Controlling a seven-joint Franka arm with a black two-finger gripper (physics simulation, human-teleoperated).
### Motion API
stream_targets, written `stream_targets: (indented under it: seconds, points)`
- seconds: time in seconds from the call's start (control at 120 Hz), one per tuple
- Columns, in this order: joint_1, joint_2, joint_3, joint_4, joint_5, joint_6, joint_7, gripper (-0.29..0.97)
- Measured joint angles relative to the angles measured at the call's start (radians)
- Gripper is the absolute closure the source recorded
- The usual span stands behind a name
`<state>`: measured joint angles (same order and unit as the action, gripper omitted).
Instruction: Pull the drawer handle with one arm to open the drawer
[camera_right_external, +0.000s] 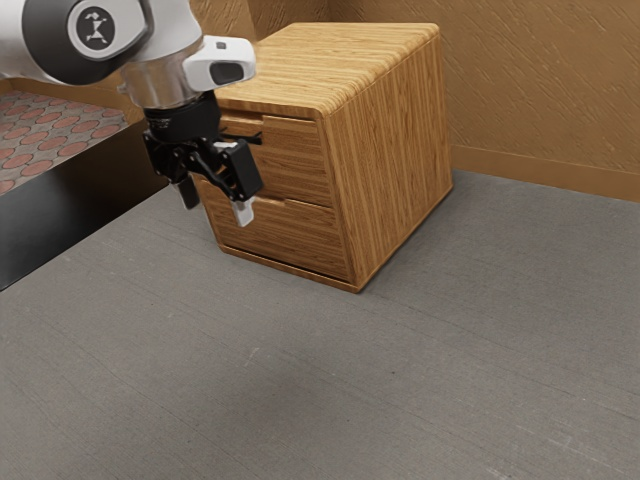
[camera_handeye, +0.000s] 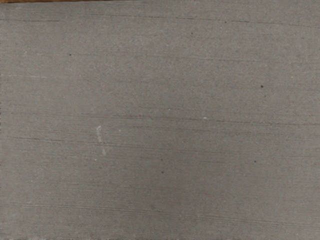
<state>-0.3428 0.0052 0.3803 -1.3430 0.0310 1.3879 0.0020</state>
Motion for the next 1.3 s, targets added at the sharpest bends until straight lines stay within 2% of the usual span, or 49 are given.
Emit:
stream_targets:
  seconds: [0.142, 0.225, 0.283, 0.333, 0.433, 0.583, 0.808, 0.883, 0.95, 1.025, 1.133, 1.2, 1.3]
  points:
    - [0.018, -0.002, 0.000, 0.008, 0.001, -0.005, 0.000, 0.00]
    - [0.027, -0.018, -0.003, 0.221, 0.000, -0.054, 0.000, 0.00]
    - [0.036, -0.046, -0.011, 0.278, -0.003, -0.082, -0.001, 0.00]
    - [0.081, -0.064, -0.037, 0.306, -0.004, -0.100, -0.001, 0.00]
    - [0.148, -0.075, -0.067, 0.323, -0.005, -0.125, -0.001, 0.00]
    - [0.116, -0.078, -0.068, 0.324, -0.006, -0.143, 0.003, 0.00]
    - [0.132, -0.063, -0.073, 0.282, 0.001, -0.139, 0.023, 0.00]
    - [0.130, -0.148, -0.123, 0.160, 0.001, -0.113, 0.027, 0.00]
    - [0.119, -0.269, -0.157, -0.031, 0.002, -0.060, 0.029, 0.00]
    - [0.119, -0.401, -0.169, -0.256, 0.002, -0.009, 0.030, 0.00]
    - [0.119, -0.583, -0.168, -0.540, 0.002, -0.002, 0.029, 0.00]
    - [0.111, -0.642, -0.144, -0.608, 0.014, -0.002, 0.044, 0.00]
    - [0.107, -0.652, -0.130, -0.610, 0.130, 0.025, 0.161, 0.00]
